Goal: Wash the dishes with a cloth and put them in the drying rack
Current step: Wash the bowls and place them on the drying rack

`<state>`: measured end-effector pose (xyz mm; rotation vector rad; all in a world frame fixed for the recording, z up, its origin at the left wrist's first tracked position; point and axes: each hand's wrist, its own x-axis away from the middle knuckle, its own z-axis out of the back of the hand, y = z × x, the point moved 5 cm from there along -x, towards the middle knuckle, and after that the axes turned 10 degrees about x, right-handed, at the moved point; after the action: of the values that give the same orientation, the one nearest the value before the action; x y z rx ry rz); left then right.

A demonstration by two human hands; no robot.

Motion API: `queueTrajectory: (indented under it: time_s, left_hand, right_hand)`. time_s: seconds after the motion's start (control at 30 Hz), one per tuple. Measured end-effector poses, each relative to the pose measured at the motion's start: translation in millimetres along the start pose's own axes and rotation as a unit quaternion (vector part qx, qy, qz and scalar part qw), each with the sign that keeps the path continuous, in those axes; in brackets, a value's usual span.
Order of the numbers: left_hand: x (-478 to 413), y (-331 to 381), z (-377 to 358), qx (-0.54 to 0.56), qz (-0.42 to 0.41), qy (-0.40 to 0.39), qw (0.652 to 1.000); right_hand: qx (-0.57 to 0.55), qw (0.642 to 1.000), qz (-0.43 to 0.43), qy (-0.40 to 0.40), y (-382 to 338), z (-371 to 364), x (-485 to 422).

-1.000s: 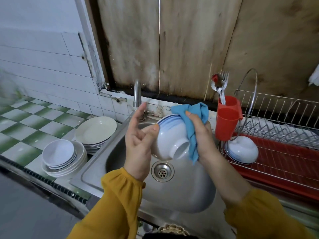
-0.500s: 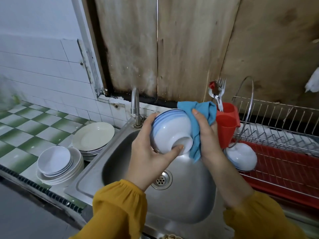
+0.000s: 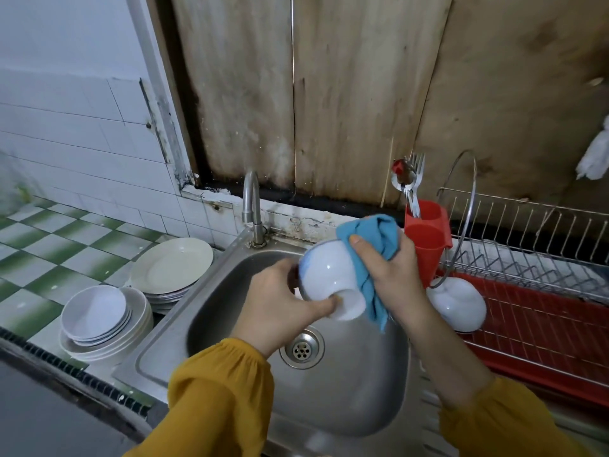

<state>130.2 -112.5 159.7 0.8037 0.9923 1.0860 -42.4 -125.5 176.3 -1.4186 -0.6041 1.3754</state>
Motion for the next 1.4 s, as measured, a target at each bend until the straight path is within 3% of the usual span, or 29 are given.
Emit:
queueTrajectory:
  time_s: [0.07, 0.13, 0.2, 0.3, 0.33, 0.47, 0.53, 0.6, 0.67, 0.77, 0.9, 0.97, 1.03, 1.1, 1.17, 1.3, 1.4]
  left_hand:
    - [0.7, 1.3, -5.9, -0.049, -0.036, -0.032, 0.998]
    - [3.0, 2.4, -6.3, -0.036, -0.061, -0.024, 0.997]
    - [6.2, 0.9, 0.5, 0.037, -0.045, 0.033, 0.998]
    - [8.3, -0.6, 5.6, 0.126, -0.02, 0.082, 0.988]
    - [7.9, -1.0, 4.3, 0.121, -0.02, 0.078, 0.989]
    - [13.0, 5.9, 5.3, 0.126, -0.045, 0.1, 0.986]
    - [16.3, 2.4, 6.6, 0.165, -0.038, 0.126, 0.977]
    - [17.4, -2.9, 6.4, 0.2, -0.015, 0.133, 0.971]
    - [13.6, -5.8, 5.0, 0.154, 0.003, 0.097, 0.983]
    - [6.7, -3.3, 5.7, 0.001, -0.005, 0.049, 0.999]
    - [2.3, 11.8, 4.6, -0.089, -0.082, 0.034, 0.992]
    - [6.7, 15.0, 4.0, -0.066, -0.103, 0.059, 0.991]
    - [15.5, 12.9, 5.3, 0.039, -0.084, 0.108, 0.99]
    - [20.3, 7.3, 3.2, 0.137, -0.038, 0.132, 0.981]
    - [18.2, 5.5, 1.1, 0.112, -0.035, 0.114, 0.986]
    - [12.4, 16.3, -2.5, -0.029, -0.078, 0.038, 0.996]
    - [13.7, 16.9, -2.0, -0.004, -0.096, 0.039, 0.995]
  right_hand:
    - [0.125, 0.986, 0.087, -0.068, -8.4, -9.4, 7.1]
    - [0.175, 0.969, 0.151, -0.09, -17.0, -14.8, 9.5]
    - [0.099, 0.982, 0.152, -0.048, -18.3, -10.5, 4.0]
    - [-0.096, 0.995, 0.011, 0.029, 1.0, -5.6, -0.9]
    - [-0.103, 0.994, 0.002, 0.042, 1.8, -7.7, 1.6]
    - [0.022, 0.985, 0.16, 0.052, -15.7, -15.4, 13.4]
    - [-0.046, 0.992, 0.098, 0.067, -13.3, -13.3, 10.6]
    - [-0.21, 0.972, -0.083, 0.065, 5.2, -17.6, 11.8]
    - [-0.226, 0.957, -0.172, 0.063, 17.5, -20.5, 17.1]
    - [-0.14, 0.982, -0.105, 0.067, 9.7, -15.7, 16.1]
    - [-0.004, 0.996, 0.09, -0.026, -12.3, -17.6, 9.4]
    - [0.007, 0.992, 0.122, -0.016, -16.7, -15.9, 9.4]
    - [-0.066, 0.995, 0.056, 0.048, -9.1, -9.9, 10.7]
    - [-0.194, 0.972, -0.107, 0.083, 10.1, -11.1, 15.4]
    - [-0.242, 0.944, -0.208, 0.087, 24.7, -13.4, 21.5]
    - [-0.18, 0.971, -0.132, 0.084, 14.2, -10.7, 23.1]
    - [-0.094, 0.99, -0.065, 0.082, 0.8, -8.5, 18.0]
